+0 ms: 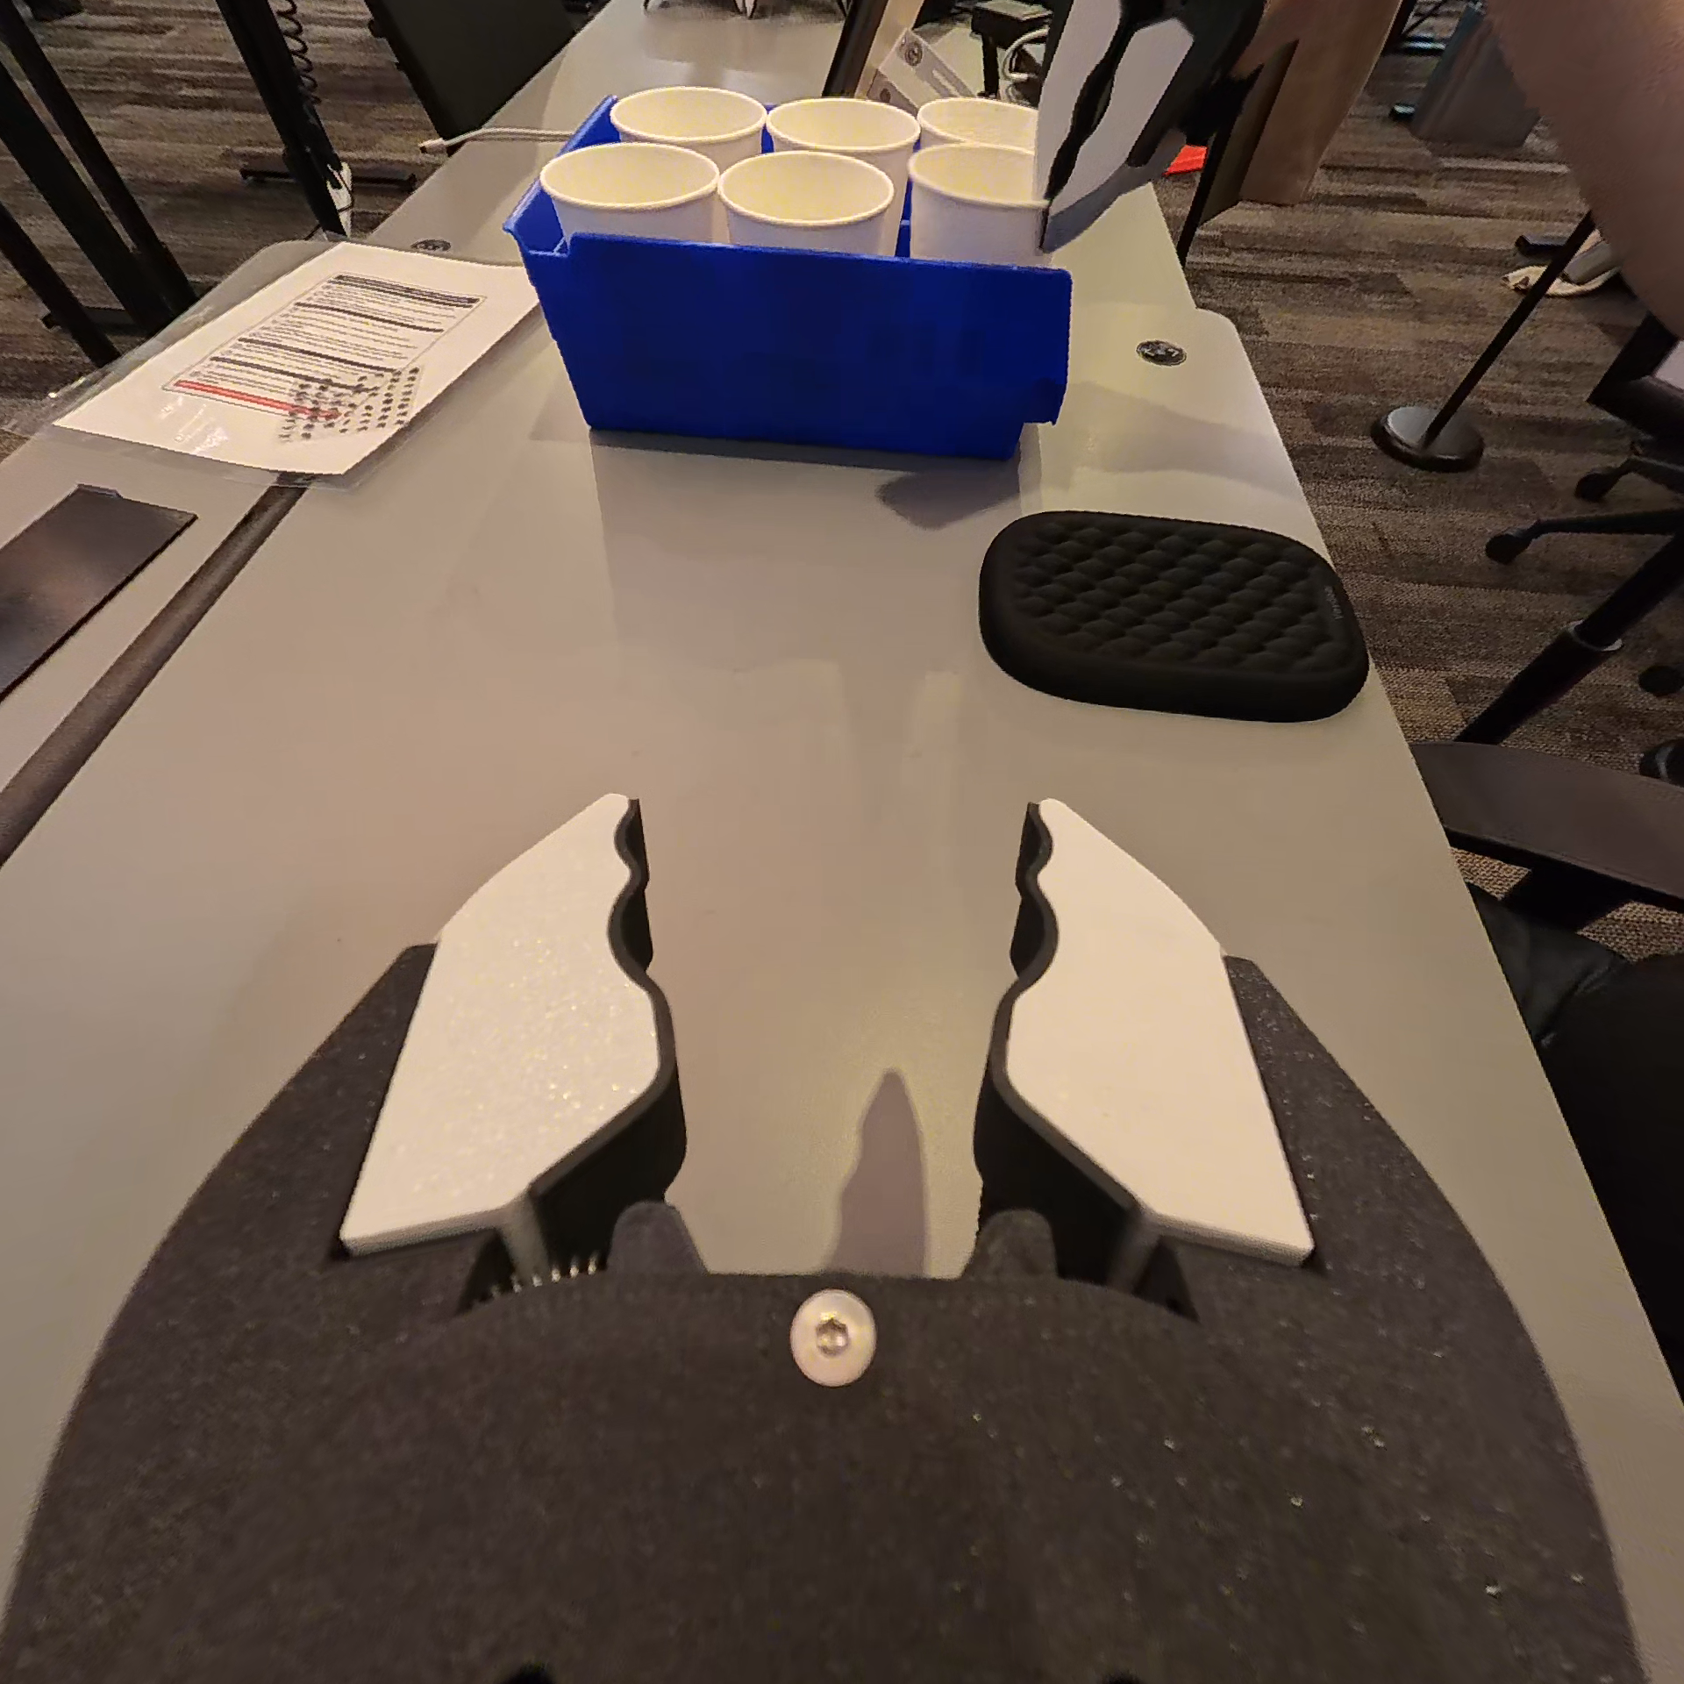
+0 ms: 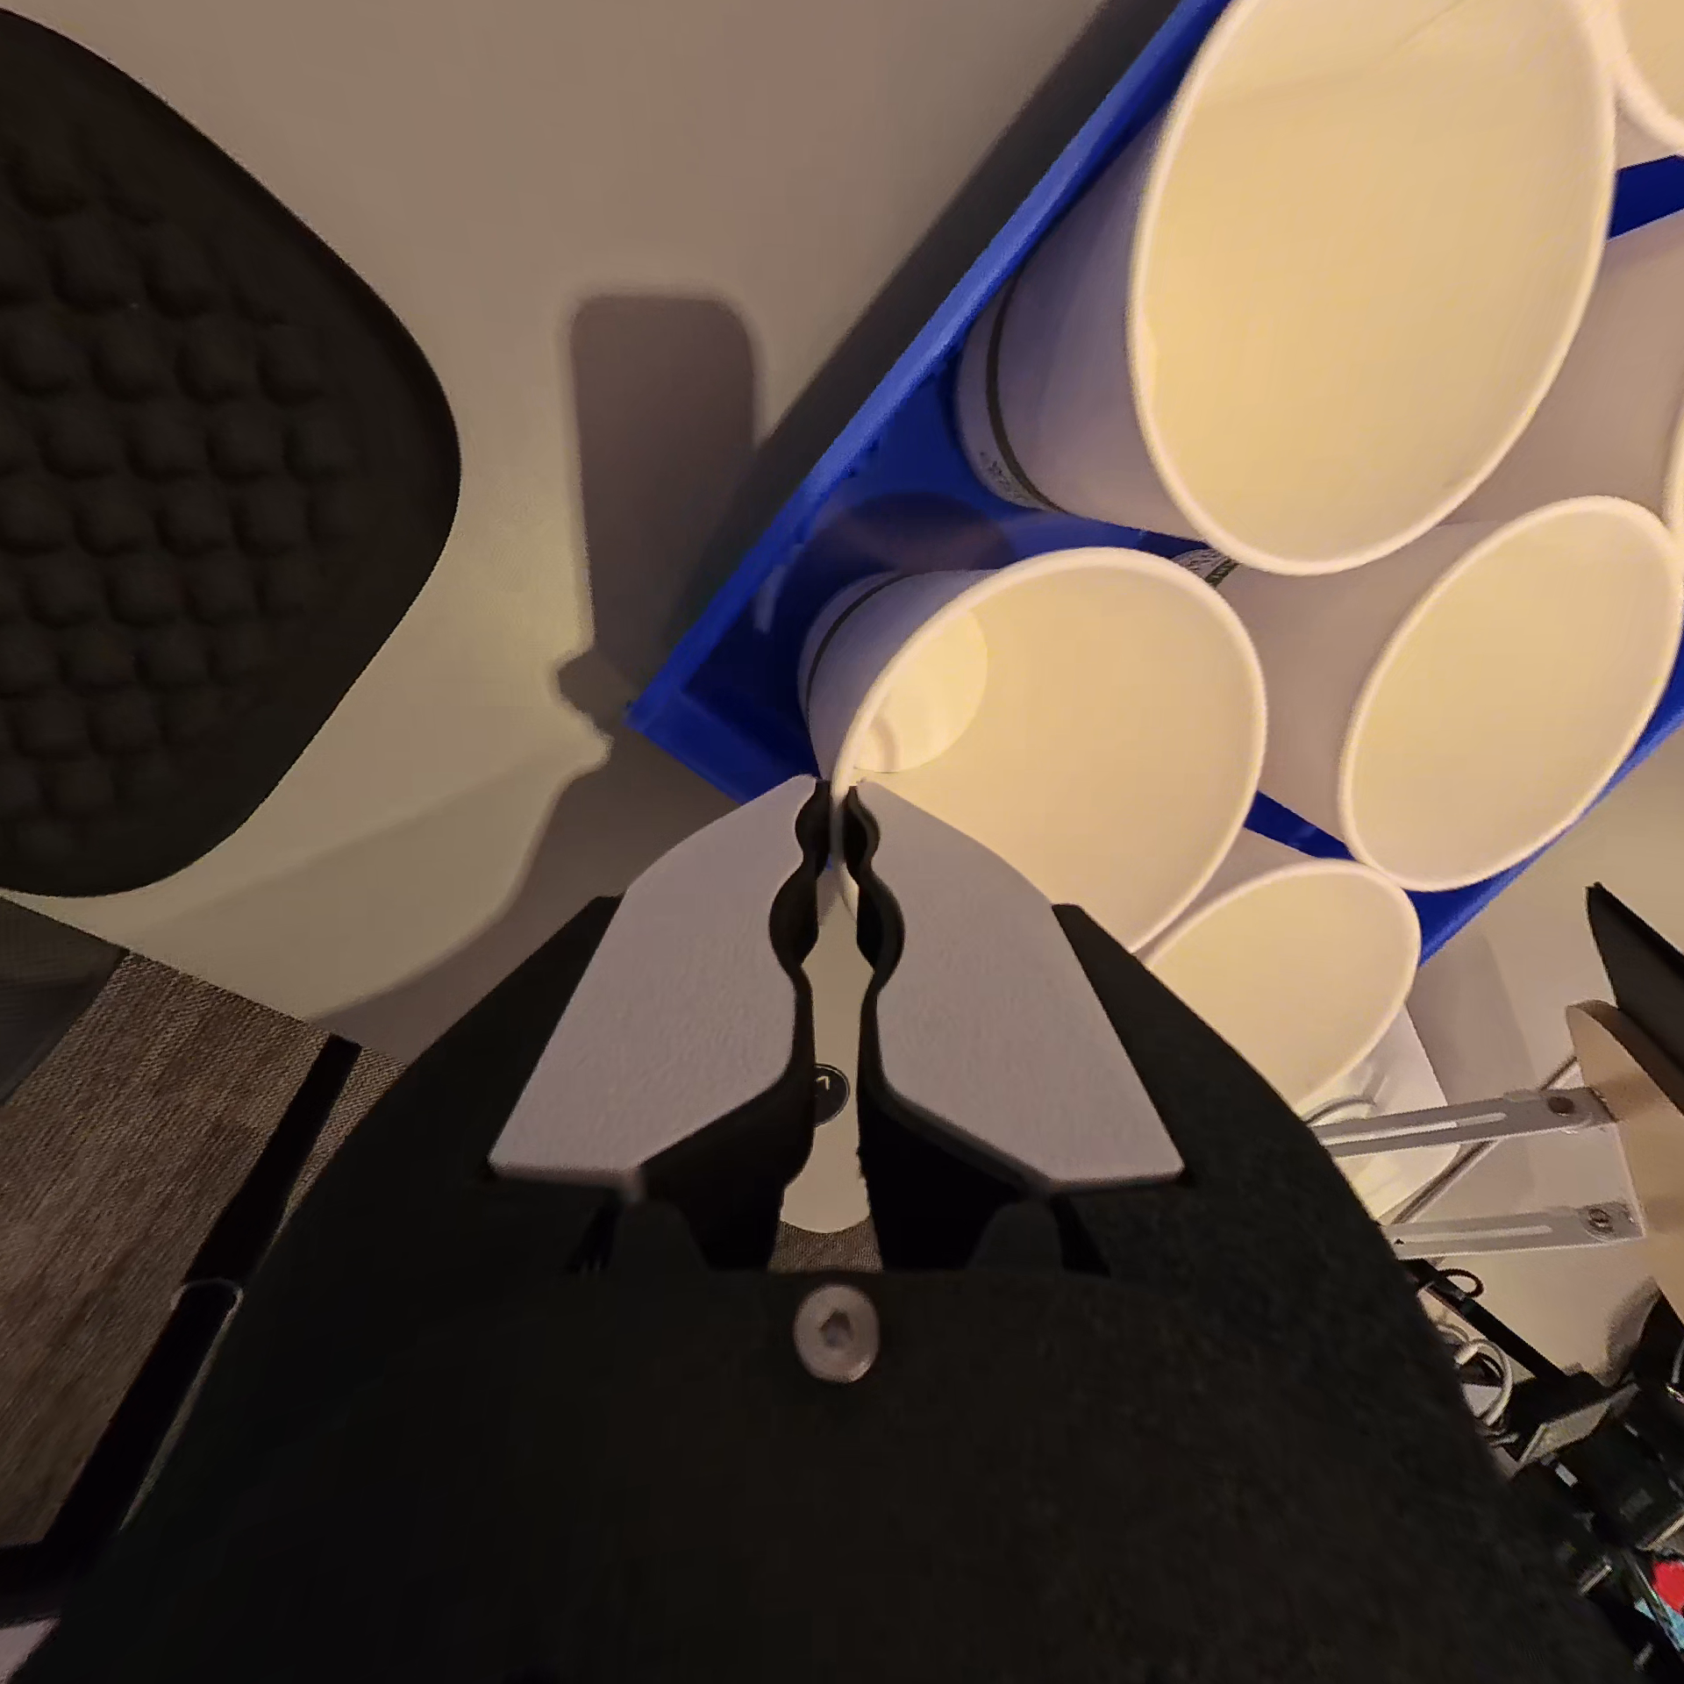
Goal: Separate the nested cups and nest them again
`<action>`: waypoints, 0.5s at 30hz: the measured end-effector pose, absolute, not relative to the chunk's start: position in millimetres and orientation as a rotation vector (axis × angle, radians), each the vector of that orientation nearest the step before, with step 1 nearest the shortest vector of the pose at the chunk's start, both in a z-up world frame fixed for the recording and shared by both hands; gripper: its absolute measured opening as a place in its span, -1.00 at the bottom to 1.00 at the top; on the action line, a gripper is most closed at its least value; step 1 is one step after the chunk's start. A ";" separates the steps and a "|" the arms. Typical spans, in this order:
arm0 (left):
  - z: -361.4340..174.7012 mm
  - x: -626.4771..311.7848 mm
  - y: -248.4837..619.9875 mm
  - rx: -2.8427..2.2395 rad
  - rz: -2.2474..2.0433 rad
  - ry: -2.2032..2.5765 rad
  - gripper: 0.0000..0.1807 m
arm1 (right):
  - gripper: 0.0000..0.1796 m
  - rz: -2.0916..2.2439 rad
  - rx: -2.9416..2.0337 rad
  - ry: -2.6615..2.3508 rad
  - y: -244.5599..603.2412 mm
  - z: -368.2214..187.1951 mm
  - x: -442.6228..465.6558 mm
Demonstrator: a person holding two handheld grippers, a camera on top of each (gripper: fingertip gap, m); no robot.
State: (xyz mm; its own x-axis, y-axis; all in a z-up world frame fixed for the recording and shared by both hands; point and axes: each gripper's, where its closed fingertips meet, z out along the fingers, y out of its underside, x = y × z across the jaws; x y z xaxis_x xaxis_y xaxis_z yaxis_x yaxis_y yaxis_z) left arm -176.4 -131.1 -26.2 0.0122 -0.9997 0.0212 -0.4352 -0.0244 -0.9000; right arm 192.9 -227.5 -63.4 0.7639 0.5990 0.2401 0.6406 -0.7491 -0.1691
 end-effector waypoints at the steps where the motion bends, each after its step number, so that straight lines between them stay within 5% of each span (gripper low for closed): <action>1: -26.4 -176.4 -131.1 -1.556 -0.974 1.517 -0.14 | -0.98 -0.238 -2.723 -0.973 -227.1 -64.7 192.0; 11: -29.0 -176.7 -131.7 -1.561 -0.970 1.530 -0.14 | -0.97 -0.233 -2.715 -0.988 -220.3 -68.4 190.2; 15: -29.0 -177.0 -131.9 -1.563 -0.975 1.526 -0.14 | -0.77 -0.134 -2.632 -0.940 -221.8 -50.5 179.3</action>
State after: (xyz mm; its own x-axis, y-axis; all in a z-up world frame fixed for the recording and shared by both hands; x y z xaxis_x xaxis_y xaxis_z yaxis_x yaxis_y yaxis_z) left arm -177.0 -131.9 -29.0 0.0076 -0.9996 0.0272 -0.4443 -0.0277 -0.8954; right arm 179.3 -221.8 -50.5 0.7763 0.5976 0.2008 0.6299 -0.7222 -0.2858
